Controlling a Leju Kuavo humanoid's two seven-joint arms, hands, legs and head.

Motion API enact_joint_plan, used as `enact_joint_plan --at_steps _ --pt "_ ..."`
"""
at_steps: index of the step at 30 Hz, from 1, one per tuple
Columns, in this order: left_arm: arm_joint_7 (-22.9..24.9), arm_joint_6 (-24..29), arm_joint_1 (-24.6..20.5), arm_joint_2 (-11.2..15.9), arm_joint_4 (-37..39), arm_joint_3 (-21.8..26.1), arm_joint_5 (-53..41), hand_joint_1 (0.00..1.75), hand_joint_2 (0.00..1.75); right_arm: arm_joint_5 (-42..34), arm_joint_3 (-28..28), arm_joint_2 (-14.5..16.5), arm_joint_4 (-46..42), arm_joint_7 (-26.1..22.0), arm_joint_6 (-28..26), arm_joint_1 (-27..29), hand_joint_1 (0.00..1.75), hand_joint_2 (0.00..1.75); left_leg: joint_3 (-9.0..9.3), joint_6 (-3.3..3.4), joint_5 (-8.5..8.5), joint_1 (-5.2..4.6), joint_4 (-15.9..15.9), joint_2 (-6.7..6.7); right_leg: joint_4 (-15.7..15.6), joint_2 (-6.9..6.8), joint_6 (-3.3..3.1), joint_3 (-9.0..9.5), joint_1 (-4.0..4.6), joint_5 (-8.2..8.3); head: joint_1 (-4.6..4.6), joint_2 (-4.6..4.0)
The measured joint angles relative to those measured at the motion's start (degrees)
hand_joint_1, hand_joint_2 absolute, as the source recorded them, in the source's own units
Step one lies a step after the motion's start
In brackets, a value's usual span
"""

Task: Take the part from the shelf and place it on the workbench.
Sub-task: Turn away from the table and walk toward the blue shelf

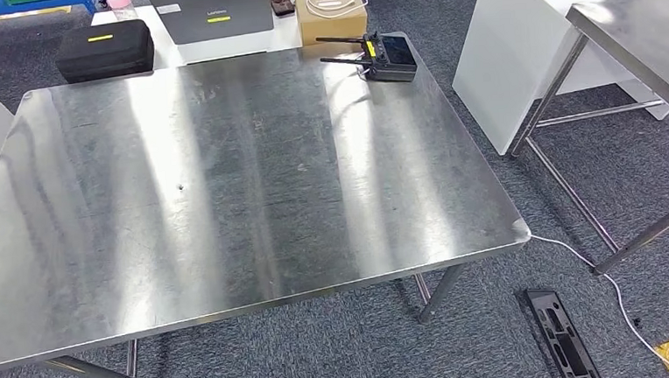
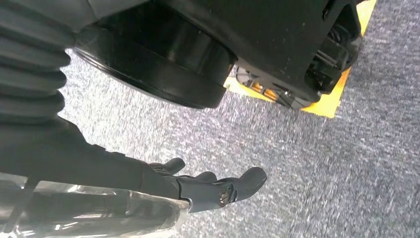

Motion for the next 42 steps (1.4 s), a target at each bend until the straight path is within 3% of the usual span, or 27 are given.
enact_joint_plan --at_steps 6,10,13,17,18,22,36,40,42 --pt "0.26 -0.97 -0.06 0.73 -0.21 3.21 1.14 0.00 0.00 2.24 0.41 0.18 0.00 -0.69 -1.09 -0.20 0.00 1.75 0.00 0.00 0.00 0.01 0.00 0.00 0.00 0.00 -0.01 -0.05 0.00 -0.01 -0.01 0.01" --pt "-1.23 -0.26 -0.11 0.88 -0.26 3.92 0.56 0.00 1.75 1.43 0.33 0.17 0.00 -0.77 -2.78 -0.27 0.00 1.75 0.02 0.00 0.00 0.00 0.00 0.00 0.00 0.00 -0.01 -0.14 0.00 -0.01 -0.01 0.01" --pt "-1.83 -0.07 -0.17 0.86 -0.27 3.97 -0.21 0.00 1.75 -0.01 -0.33 0.14 0.00 -0.36 -4.40 -0.29 0.00 1.75 0.03 0.00 0.00 0.00 0.00 -0.01 0.00 0.00 -0.01 -0.15 0.00 -0.02 -0.01 0.01" --pt "-1.94 -0.83 -0.20 0.63 -0.27 4.04 0.15 0.00 0.00 -1.29 -1.39 0.10 0.00 -1.41 -5.15 -0.20 0.00 1.75 0.03 0.00 0.00 0.00 0.00 -0.01 0.00 0.00 -0.01 -0.13 0.00 -0.01 0.00 0.00" --pt "-2.11 -0.93 -0.22 0.56 -0.27 4.20 0.61 0.00 0.00 -1.68 -1.67 0.10 0.00 -1.97 -5.07 -0.19 0.00 1.75 0.03 0.00 0.00 0.00 0.00 -0.01 0.00 0.00 -0.01 -0.13 0.00 -0.01 0.00 0.00" --pt "-3.20 -0.93 -0.33 0.34 -0.27 5.51 2.63 0.00 0.00 -2.21 -2.90 0.20 0.00 -2.65 -4.98 -0.13 0.00 0.00 0.03 0.00 0.00 0.00 0.00 0.00 0.00 0.00 -0.01 -0.06 0.00 -0.01 -0.01 0.00" --pt "-3.26 -1.54 -0.62 0.29 -0.27 6.17 1.14 0.00 0.00 -0.94 -3.12 0.20 0.00 -5.27 -4.74 -0.14 0.00 0.00 0.03 0.00 0.00 0.00 0.00 -0.01 0.00 0.00 -0.01 -0.07 0.00 -0.01 -0.01 0.00" --pt "-3.03 -1.43 -0.62 0.12 -0.27 6.17 0.87 0.00 0.00 -0.07 -3.14 0.19 0.00 -4.47 -4.76 -0.16 0.00 1.75 0.03 0.00 0.00 -0.01 0.00 -0.01 0.00 0.00 -0.01 -0.05 0.00 -0.01 -0.01 0.00" --pt "-2.99 -1.53 -0.62 0.02 -0.27 6.10 0.34 0.00 0.00 -0.01 -3.15 0.19 0.00 -4.08 -4.79 -0.15 0.00 1.75 0.03 0.00 0.00 -0.01 0.00 -0.01 0.00 0.00 -0.01 -0.04 0.00 -0.01 -0.01 0.00"
